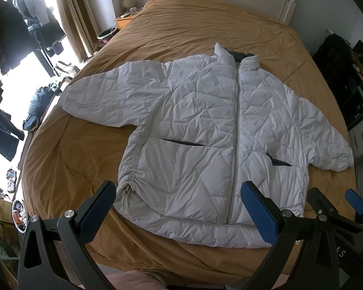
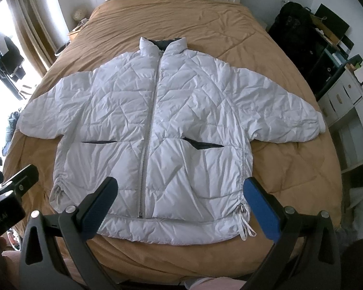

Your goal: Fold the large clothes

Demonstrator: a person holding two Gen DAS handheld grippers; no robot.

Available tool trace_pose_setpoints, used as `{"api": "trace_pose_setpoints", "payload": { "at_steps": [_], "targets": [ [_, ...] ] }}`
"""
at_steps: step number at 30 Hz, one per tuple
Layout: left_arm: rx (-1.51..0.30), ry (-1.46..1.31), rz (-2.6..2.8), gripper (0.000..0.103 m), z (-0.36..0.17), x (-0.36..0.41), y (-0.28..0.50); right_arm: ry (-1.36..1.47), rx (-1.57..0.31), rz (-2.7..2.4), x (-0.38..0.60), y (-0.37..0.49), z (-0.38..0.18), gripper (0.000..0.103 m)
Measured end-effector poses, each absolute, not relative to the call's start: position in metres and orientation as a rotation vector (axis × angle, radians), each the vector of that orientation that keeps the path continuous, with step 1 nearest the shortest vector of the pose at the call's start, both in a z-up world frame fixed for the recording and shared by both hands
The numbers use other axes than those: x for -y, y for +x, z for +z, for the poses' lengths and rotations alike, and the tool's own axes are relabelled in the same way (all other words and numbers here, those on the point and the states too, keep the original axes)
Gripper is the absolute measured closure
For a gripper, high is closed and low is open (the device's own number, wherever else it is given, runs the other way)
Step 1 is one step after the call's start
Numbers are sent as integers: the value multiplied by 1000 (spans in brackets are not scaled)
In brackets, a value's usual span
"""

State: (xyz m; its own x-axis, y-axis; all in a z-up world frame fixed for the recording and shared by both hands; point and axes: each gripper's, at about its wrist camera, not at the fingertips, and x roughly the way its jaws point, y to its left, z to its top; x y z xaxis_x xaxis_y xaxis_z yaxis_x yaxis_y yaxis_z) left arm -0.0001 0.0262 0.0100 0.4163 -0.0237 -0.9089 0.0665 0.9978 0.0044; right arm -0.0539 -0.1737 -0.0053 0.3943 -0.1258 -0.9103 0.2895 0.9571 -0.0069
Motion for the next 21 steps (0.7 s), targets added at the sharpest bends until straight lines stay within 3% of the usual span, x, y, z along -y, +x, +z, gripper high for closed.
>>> {"api": "trace_pose_setpoints", "payload": {
  "at_steps": [21],
  "targets": [
    [-1140, 45, -56, 0, 8, -28, -2, 158, -1133, -258, 174, -54, -3, 0]
  ]
}}
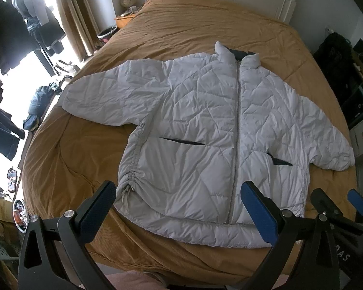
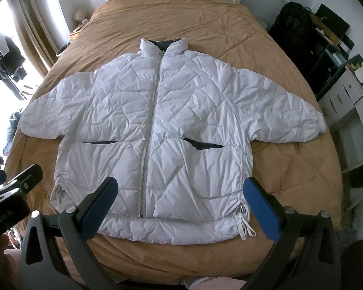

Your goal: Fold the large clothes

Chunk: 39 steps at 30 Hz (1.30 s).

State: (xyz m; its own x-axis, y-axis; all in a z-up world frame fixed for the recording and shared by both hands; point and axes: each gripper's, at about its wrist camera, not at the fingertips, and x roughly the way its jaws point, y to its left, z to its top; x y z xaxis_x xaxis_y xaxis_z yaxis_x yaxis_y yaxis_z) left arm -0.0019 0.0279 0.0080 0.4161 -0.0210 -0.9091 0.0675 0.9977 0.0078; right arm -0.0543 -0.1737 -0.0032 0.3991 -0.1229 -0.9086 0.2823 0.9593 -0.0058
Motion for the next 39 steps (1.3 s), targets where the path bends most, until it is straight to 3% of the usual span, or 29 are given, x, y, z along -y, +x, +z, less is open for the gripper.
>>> {"api": "trace_pose_setpoints", "payload": {
  "at_steps": [39],
  "targets": [
    [-1169, 52, -68, 0, -1, -21, 0, 159, -1134, -257, 174, -54, -1, 0]
  ]
}}
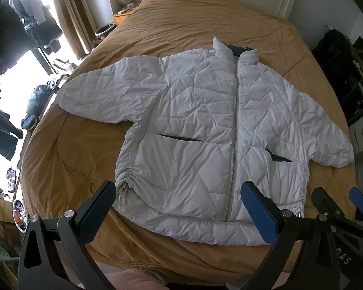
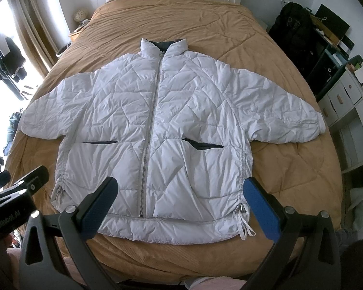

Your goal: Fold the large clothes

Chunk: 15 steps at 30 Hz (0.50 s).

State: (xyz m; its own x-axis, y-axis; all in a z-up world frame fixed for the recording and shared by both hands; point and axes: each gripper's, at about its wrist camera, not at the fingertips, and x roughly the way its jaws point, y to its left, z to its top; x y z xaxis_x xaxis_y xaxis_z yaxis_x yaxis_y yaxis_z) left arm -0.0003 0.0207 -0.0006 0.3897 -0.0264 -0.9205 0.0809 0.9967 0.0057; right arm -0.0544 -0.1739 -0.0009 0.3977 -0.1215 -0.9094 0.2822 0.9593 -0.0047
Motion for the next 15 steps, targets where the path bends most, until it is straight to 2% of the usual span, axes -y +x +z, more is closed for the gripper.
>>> {"api": "trace_pose_setpoints", "payload": {
  "at_steps": [15],
  "targets": [
    [-1174, 53, -67, 0, -1, -22, 1, 154, -1138, -255, 172, -54, -2, 0]
  ]
}}
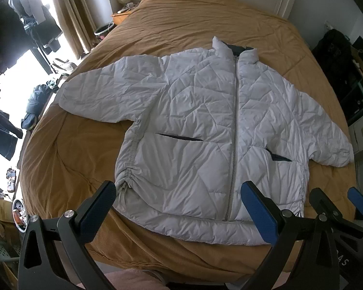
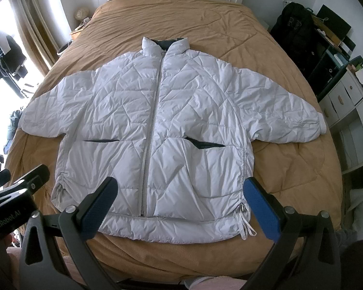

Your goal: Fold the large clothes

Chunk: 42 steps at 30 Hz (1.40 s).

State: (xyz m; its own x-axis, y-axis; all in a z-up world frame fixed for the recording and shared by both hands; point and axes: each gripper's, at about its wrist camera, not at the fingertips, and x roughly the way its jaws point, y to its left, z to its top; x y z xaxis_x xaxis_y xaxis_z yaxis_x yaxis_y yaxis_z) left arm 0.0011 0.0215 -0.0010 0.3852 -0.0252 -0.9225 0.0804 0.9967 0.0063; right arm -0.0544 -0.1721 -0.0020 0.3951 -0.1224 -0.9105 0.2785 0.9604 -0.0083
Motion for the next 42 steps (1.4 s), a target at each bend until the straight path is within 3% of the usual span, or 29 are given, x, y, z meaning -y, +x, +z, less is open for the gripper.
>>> {"api": "trace_pose_setpoints", "payload": {
  "at_steps": [34, 42],
  "targets": [
    [-1215, 13, -91, 0, -6, -27, 4, 144, -1143, -277, 169, -57, -8, 0],
    [-1171, -2, -112, 0, 34, -54, 53, 157, -1139, -223, 167, -33, 18, 0]
  ]
}}
